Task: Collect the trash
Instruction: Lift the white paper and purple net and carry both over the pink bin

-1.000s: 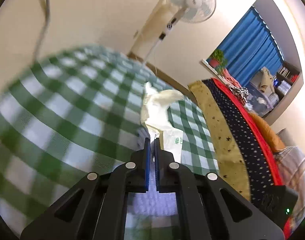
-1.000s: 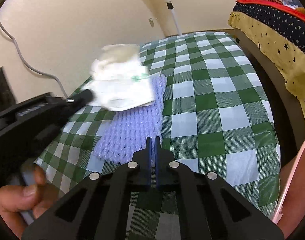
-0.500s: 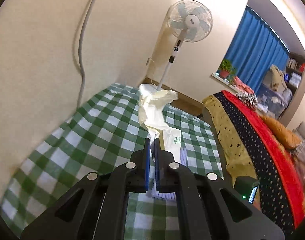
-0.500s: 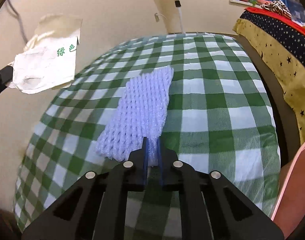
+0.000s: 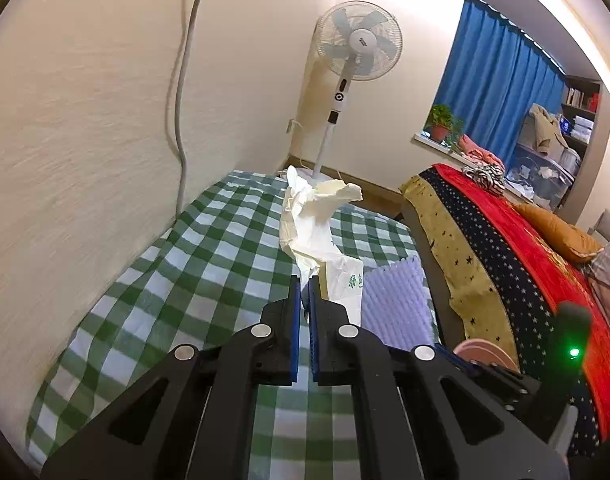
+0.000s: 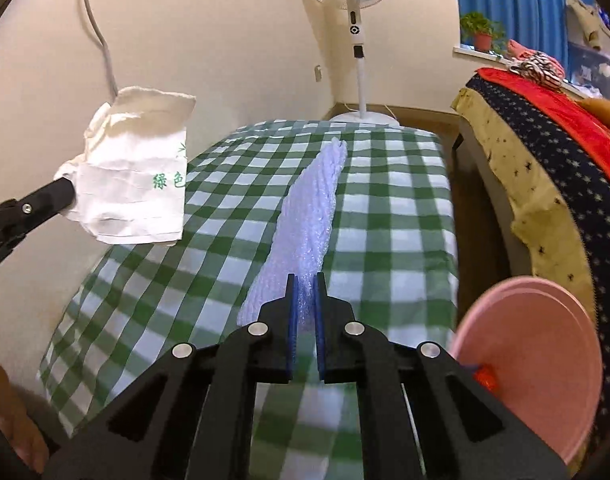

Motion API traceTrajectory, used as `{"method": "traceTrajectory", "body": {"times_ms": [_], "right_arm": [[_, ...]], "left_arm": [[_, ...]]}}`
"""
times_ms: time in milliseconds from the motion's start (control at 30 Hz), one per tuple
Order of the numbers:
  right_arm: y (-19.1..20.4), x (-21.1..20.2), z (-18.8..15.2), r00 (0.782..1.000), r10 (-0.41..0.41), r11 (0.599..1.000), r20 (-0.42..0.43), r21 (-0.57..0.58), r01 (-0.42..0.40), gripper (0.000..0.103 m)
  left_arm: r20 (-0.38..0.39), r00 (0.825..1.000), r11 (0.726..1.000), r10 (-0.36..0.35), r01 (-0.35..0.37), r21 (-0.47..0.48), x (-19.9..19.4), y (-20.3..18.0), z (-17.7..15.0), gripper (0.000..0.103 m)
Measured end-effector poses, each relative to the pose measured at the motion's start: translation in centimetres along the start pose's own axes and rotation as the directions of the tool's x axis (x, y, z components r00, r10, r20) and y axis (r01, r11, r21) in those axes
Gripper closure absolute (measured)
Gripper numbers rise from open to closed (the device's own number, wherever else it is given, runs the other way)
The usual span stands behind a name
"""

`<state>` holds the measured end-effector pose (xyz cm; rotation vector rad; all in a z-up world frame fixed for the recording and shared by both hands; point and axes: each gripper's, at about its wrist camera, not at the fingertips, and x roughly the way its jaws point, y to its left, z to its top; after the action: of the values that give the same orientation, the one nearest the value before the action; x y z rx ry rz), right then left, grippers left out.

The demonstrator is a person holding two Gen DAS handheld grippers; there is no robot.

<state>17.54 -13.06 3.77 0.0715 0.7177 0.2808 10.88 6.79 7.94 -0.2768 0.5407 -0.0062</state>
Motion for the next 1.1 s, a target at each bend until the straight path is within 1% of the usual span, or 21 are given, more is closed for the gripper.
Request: {"method": "traceTrajectory", "body": {"times_ms": [167,267,400,500,667,833,1033,1100], "right_arm": [[-0.7,-4.0,-1.4,1.000,-0.026,1.000,0.011,0.018,0.025,0.095],[-1.0,-6.2,-2.0,0.999,-0.043,0.999,0.026,0.016,0.042,0.095],[-1.9,-9.2,-2.7,0.997,-0.062,0.998,0.044,0.018,0.062,0.095],[-3.2,-11.5,-3.1,0.995,-0.081,0.996,0.064,0.034,0.079,0.095],[-5.2,-14.5,-3.4,0.991,-0.098,0.994,0.088,0.065,0.092,0.095],[-7.0,-16.1,-3.8,0.986,-0.127,0.990,0.111,0.070,0.119,0.095],[-8.6,-16.0,-5.2,0.977,-0.174,0.982,0.125,0.094,0.163,0.095],[-9.5,-15.8,-5.7,0.974,-0.191,0.977,0.123,0.119,0.176,0.095]], "left_arm": [[0.000,1.000,0.999,-0.018,0.018,0.027,-1.8,-1.0,-1.7,0.099],[-0.007,0.999,0.999,-0.038,0.039,0.032,-2.5,-1.6,-2.9,0.099],[0.000,0.997,0.995,-0.076,0.076,0.068,-3.4,-2.8,-4.3,0.099],[0.000,0.995,0.991,-0.100,0.099,0.094,-3.9,-3.6,-5.1,0.099],[-0.002,0.993,0.986,-0.118,0.117,0.117,-4.0,-4.4,-5.5,0.099],[-0.005,0.993,0.983,-0.122,0.121,0.134,-3.6,-5.3,-5.7,0.099],[-0.015,0.992,0.976,-0.125,0.125,0.178,-3.2,-6.7,-6.5,0.099],[-0.021,0.992,0.973,-0.125,0.127,0.191,-2.9,-7.1,-6.8,0.099]]}}
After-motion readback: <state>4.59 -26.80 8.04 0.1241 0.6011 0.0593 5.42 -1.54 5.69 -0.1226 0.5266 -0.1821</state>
